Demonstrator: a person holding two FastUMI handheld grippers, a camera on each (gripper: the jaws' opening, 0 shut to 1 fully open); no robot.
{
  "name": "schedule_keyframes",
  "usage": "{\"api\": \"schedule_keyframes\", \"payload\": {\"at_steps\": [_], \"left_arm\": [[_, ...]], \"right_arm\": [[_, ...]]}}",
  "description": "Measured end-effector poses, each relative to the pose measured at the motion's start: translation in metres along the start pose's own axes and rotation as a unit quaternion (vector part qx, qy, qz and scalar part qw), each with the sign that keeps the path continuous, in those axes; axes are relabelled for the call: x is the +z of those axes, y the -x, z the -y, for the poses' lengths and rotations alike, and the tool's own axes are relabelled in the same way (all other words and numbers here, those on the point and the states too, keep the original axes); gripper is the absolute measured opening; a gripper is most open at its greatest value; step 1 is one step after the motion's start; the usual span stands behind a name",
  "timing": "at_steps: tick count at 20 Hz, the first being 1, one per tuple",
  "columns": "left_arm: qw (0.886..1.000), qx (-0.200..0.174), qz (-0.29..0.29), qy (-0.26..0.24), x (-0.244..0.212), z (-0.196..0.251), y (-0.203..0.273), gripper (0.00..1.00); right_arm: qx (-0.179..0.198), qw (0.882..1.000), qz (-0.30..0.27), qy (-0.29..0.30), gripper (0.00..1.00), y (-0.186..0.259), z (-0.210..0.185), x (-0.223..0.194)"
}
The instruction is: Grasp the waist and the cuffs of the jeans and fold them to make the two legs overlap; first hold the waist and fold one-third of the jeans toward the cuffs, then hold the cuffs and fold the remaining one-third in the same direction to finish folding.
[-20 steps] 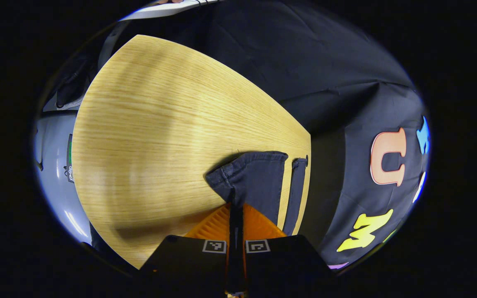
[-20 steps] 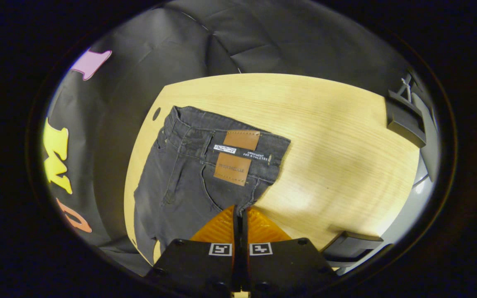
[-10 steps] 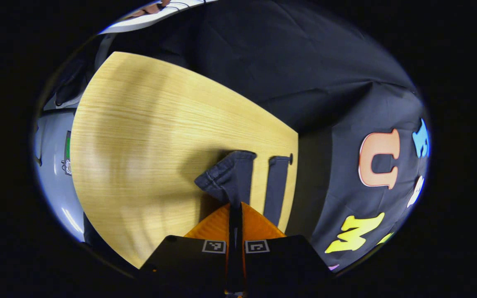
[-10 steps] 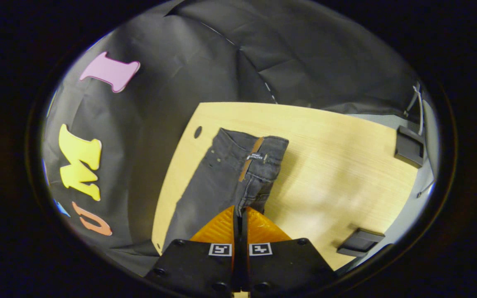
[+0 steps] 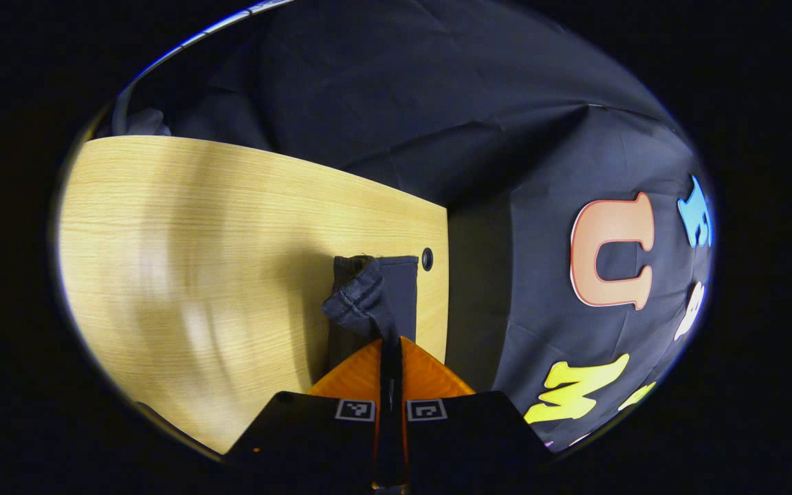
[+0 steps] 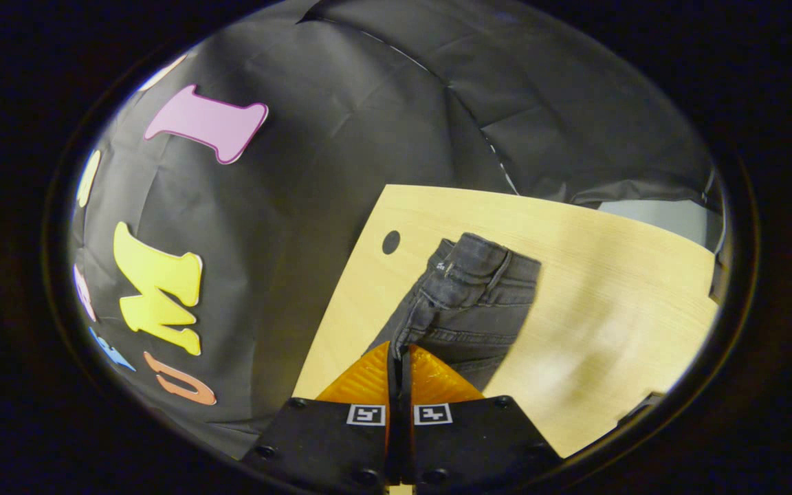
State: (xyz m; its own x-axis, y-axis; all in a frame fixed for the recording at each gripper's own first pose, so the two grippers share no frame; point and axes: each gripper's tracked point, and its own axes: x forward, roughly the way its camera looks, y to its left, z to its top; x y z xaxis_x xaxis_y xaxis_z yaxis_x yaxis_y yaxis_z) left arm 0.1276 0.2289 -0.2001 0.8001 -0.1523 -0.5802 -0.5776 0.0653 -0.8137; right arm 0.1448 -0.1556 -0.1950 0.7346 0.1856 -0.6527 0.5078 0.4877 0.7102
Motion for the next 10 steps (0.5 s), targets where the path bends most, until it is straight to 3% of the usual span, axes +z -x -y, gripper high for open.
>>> {"api": "schedule_keyframes", "payload": {"at_steps": [6, 10], "left_arm": [[0.999, -0.002, -0.009, -0.047, 0.001, 0.048, -0.088, 0.03], [0.995, 0.012, -0.013, -0.094, -0.004, 0.059, -0.147, 0.03]], "right_arm": [[-0.003, 1.0, 0.018, 0.0, 0.01, -0.076, -0.03, 0.025], [-0.028, 0.999, 0.037, 0.007, 0.01, -0.127, -0.033, 0.033]]}}
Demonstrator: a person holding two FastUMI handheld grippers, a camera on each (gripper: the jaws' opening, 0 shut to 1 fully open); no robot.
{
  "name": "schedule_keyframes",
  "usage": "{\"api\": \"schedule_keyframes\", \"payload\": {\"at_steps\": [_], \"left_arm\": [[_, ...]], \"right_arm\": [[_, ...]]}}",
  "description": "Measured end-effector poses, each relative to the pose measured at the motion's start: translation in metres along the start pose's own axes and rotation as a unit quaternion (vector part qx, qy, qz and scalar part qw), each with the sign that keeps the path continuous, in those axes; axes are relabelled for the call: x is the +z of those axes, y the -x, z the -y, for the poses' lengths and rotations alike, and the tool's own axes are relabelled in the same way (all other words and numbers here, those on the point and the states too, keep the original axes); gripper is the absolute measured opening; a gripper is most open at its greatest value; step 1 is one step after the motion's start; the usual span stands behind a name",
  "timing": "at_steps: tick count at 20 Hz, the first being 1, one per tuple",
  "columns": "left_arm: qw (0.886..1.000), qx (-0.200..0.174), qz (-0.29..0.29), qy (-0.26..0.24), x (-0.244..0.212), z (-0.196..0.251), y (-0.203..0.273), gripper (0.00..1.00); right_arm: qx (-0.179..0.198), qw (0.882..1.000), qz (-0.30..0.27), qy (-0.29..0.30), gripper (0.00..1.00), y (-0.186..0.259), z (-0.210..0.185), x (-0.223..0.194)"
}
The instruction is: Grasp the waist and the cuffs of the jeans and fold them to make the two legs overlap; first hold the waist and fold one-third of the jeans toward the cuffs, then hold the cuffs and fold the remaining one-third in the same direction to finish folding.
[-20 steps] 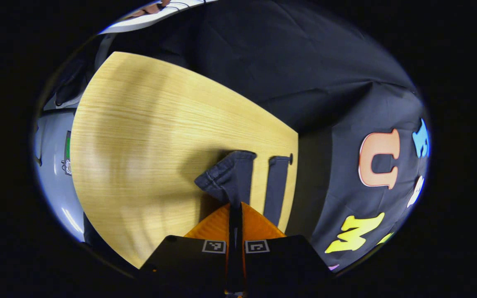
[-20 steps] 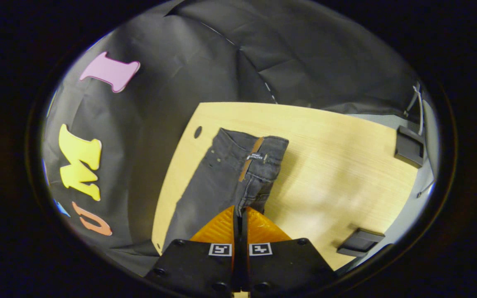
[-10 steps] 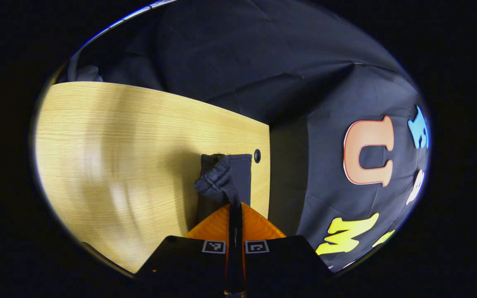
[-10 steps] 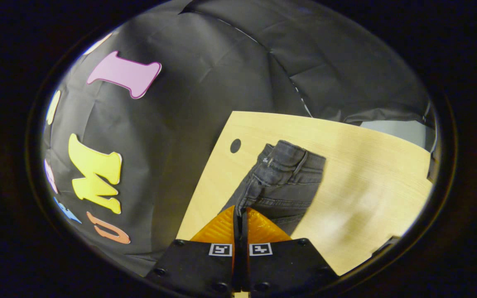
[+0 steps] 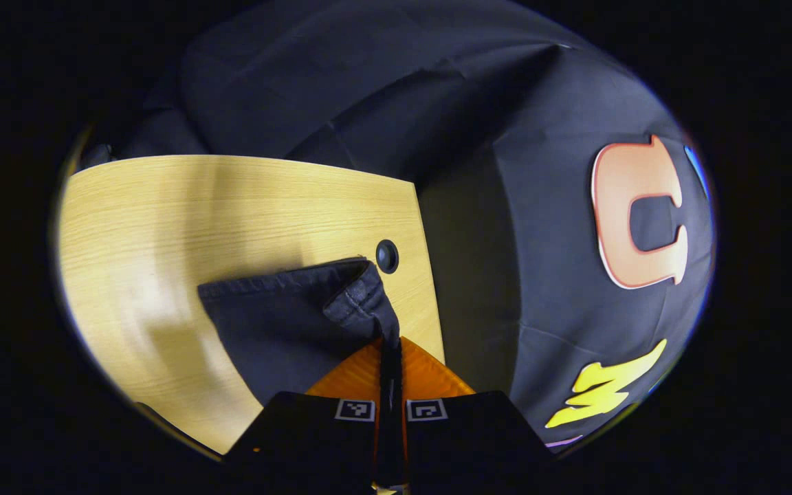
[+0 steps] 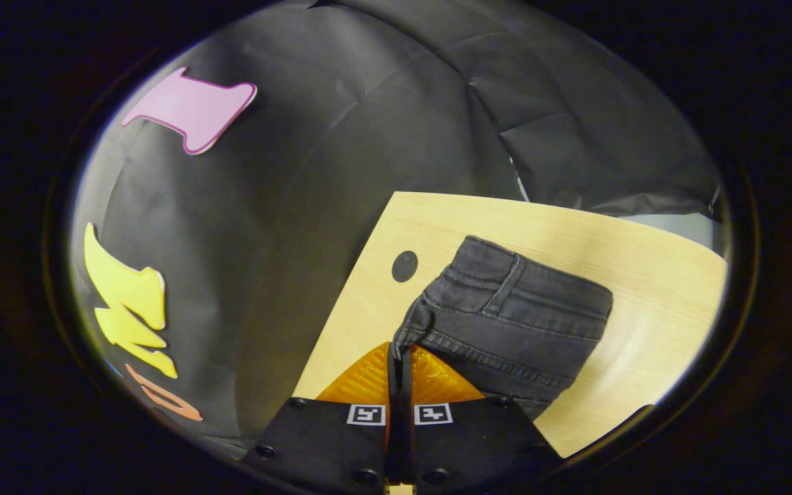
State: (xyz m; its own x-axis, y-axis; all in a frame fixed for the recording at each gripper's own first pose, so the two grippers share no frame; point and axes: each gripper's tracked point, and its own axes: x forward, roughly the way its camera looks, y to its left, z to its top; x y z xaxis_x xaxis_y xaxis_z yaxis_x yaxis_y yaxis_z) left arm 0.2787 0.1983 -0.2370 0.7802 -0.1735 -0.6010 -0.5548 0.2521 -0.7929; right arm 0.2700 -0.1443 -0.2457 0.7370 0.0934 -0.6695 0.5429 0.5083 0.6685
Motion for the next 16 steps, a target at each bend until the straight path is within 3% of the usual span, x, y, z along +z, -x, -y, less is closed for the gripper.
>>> {"api": "schedule_keyframes", "payload": {"at_steps": [5, 10, 11, 12, 15, 16], "left_arm": [[1.0, 0.018, -0.006, -0.015, -0.003, 0.003, -0.051, 0.03], [0.999, 0.037, -0.007, -0.033, -0.008, -0.01, -0.071, 0.03], [0.999, 0.043, -0.006, -0.032, -0.011, -0.015, -0.071, 0.05], [0.998, 0.054, -0.008, -0.036, -0.01, -0.02, -0.075, 0.0], [0.996, 0.064, 0.002, -0.061, -0.006, -0.024, -0.074, 0.91], [0.995, 0.066, 0.01, -0.072, -0.001, -0.023, -0.073, 0.92]], "right_arm": [[-0.028, 0.999, 0.015, 0.013, 0.0, -0.047, 0.004, -0.002], [-0.051, 0.999, 0.01, 0.004, 0.01, -0.072, 0.021, -0.009], [-0.042, 0.999, 0.009, -0.001, 0.01, -0.073, 0.018, -0.01], [-0.03, 0.999, 0.011, -0.006, 0.02, -0.076, 0.015, -0.012], [-0.017, 1.0, 0.01, 0.011, 0.79, -0.078, 0.008, -0.013], [-0.018, 0.999, 0.011, 0.028, 0.84, -0.074, 0.005, -0.014]]}}
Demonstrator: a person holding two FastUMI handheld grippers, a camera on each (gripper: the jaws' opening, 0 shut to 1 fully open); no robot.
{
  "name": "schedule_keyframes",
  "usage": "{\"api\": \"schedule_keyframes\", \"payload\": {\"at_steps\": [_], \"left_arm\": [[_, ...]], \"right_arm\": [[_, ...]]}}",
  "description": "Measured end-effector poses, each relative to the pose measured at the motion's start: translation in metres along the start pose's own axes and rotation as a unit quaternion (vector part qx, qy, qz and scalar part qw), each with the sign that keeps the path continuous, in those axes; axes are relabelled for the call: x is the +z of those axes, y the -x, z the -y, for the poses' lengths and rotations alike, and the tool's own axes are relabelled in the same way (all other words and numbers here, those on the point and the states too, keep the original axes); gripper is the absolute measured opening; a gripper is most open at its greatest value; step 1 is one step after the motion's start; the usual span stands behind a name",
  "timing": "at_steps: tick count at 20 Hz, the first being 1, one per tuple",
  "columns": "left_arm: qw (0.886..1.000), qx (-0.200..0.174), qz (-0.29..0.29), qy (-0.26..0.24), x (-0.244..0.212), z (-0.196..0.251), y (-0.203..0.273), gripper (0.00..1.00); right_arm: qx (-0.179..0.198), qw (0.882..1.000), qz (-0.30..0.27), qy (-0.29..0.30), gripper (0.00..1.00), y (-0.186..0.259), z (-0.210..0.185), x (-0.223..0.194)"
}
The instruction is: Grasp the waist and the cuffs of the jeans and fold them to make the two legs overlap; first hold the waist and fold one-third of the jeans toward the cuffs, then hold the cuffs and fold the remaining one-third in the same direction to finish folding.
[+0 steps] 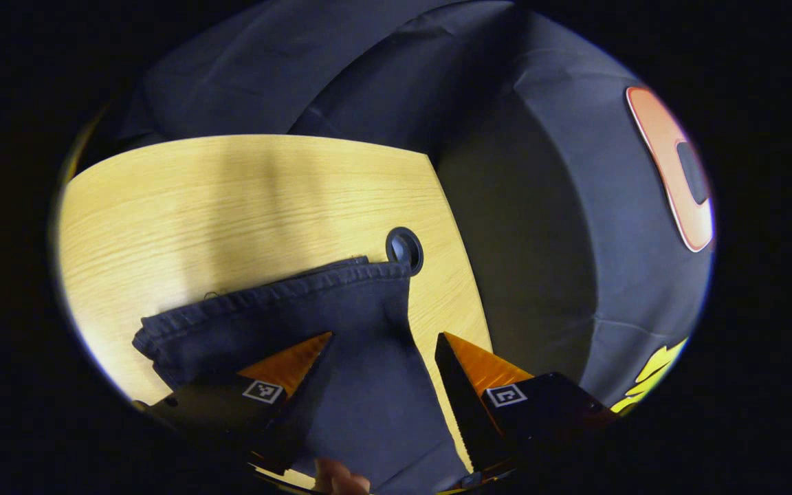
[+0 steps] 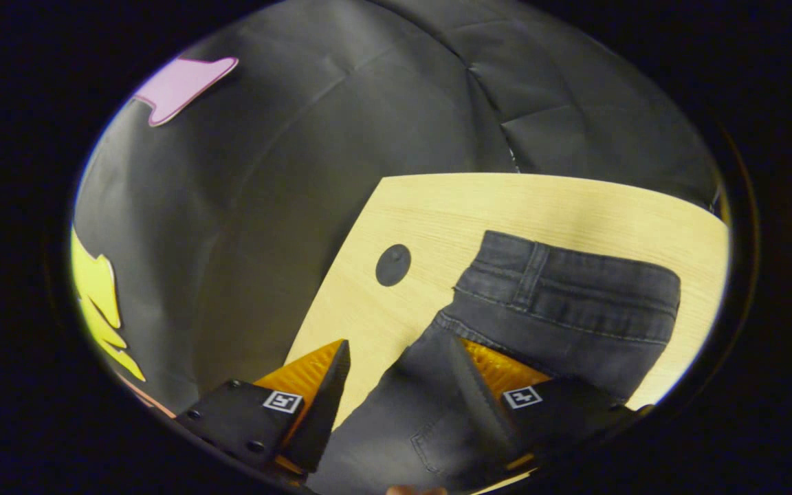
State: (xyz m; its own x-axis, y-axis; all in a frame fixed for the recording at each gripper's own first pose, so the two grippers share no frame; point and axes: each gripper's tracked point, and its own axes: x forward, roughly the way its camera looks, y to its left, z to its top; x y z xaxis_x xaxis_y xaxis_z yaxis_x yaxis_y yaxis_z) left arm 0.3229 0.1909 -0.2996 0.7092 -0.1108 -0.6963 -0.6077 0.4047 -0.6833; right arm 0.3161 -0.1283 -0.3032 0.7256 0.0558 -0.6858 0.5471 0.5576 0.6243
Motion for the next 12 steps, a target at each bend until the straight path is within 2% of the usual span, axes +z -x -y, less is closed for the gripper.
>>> {"api": "schedule_keyframes", "payload": {"at_steps": [1, 2, 3, 4, 5, 6, 7, 8, 9, 10, 11, 12], "left_arm": [[1.0, -0.006, 0.003, -0.003, 0.002, 0.004, 0.002, 0.92], [1.0, -0.014, 0.001, -0.003, 0.001, 0.009, 0.004, 0.92], [1.0, -0.023, 0.004, -0.004, 0.002, 0.015, 0.01, 0.92], [0.999, -0.033, 0.011, -0.01, 0.005, 0.022, 0.017, 0.92], [0.999, -0.041, 0.022, -0.024, 0.009, 0.027, 0.026, 0.92], [0.997, -0.052, 0.037, -0.039, 0.013, 0.034, 0.037, 0.92], [0.995, -0.063, 0.048, -0.056, 0.014, 0.042, 0.05, 0.92], [0.992, -0.081, 0.067, -0.069, 0.017, 0.053, 0.067, 0.92], [0.987, -0.113, 0.086, -0.079, 0.018, 0.071, 0.088, 0.92], [0.979, -0.147, 0.107, -0.091, 0.018, 0.087, 0.115, 0.92], [0.97, -0.178, 0.127, -0.109, 0.016, 0.102, 0.141, 0.92], [0.96, -0.201, 0.144, -0.133, 0.012, 0.117, 0.164, 0.93]], "right_arm": [[0.003, 1.0, 0.001, 0.011, 1.0, 0.003, -0.004, 0.0], [0.012, 1.0, 0.003, 0.021, 0.85, 0.006, -0.011, 0.001], [0.02, 0.999, 0.01, 0.03, 0.86, 0.01, -0.015, 0.005], [0.026, 0.999, 0.02, 0.039, 0.94, 0.014, -0.019, 0.01], [0.028, 0.998, 0.033, 0.051, 0.86, 0.022, -0.019, 0.018], [0.03, 0.996, 0.049, 0.064, 0.85, 0.032, -0.018, 0.028], [0.027, 0.994, 0.068, 0.08, 0.93, 0.044, -0.014, 0.041], [0.022, 0.992, 0.083, 0.094, 0.93, 0.057, -0.009, 0.049], [0.017, 0.989, 0.102, 0.108, 0.93, 0.069, -0.002, 0.061], [0.007, 0.985, 0.118, 0.123, 0.85, 0.081, 0.011, 0.07], [-0.002, 0.983, 0.125, 0.132, 0.85, 0.092, 0.023, 0.075], [-0.01, 0.983, 0.125, 0.137, 0.93, 0.101, 0.038, 0.076]]}}
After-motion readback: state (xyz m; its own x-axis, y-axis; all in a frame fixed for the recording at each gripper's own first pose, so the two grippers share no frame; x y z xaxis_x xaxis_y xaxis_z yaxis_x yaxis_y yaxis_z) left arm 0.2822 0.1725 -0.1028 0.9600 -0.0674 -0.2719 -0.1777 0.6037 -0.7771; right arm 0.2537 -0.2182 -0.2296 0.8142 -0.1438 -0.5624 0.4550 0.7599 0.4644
